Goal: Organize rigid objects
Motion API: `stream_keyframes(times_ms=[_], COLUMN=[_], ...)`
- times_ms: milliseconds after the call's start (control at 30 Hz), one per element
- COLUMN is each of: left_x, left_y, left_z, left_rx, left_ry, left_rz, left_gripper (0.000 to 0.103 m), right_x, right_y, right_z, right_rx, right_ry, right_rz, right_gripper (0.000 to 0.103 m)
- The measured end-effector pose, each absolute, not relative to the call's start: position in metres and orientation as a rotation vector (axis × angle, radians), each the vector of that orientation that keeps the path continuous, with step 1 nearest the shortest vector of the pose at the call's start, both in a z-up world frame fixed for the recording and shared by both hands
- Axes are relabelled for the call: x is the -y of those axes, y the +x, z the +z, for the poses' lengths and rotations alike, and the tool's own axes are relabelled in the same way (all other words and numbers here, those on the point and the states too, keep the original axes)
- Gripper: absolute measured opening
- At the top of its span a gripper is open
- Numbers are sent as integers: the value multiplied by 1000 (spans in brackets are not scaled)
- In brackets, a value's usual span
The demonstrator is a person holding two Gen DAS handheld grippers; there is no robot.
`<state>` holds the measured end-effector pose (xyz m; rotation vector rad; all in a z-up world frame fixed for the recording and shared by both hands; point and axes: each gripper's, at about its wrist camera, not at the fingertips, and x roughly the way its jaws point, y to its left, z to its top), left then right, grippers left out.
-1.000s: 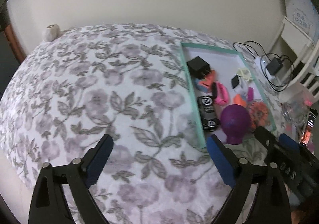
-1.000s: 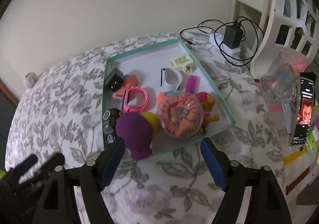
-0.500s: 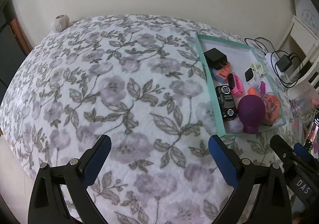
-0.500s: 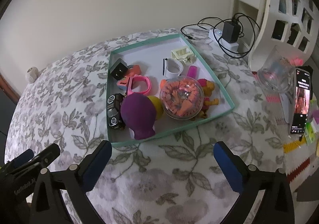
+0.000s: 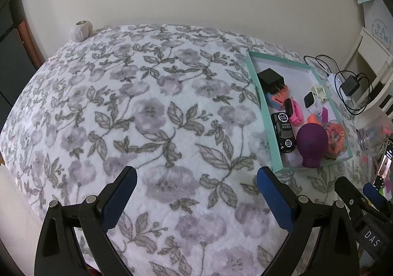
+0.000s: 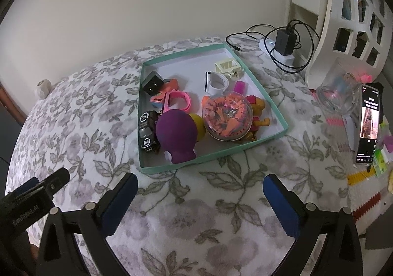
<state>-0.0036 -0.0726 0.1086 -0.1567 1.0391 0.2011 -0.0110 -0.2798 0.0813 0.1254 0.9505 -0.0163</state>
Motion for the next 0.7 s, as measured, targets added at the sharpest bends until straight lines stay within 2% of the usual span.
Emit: stream_keyframes(times_ms=[700], left_x=[72], left_y=[-5], left_z=[109], left_rx=[-1026], left_ry=[-119], left_rz=[257], left_gripper=[98], right_x=[279], right_y=[-9], right_z=[80], right_rx=[-957], right_ry=[125], right_rz=[-11], right_gripper=[103])
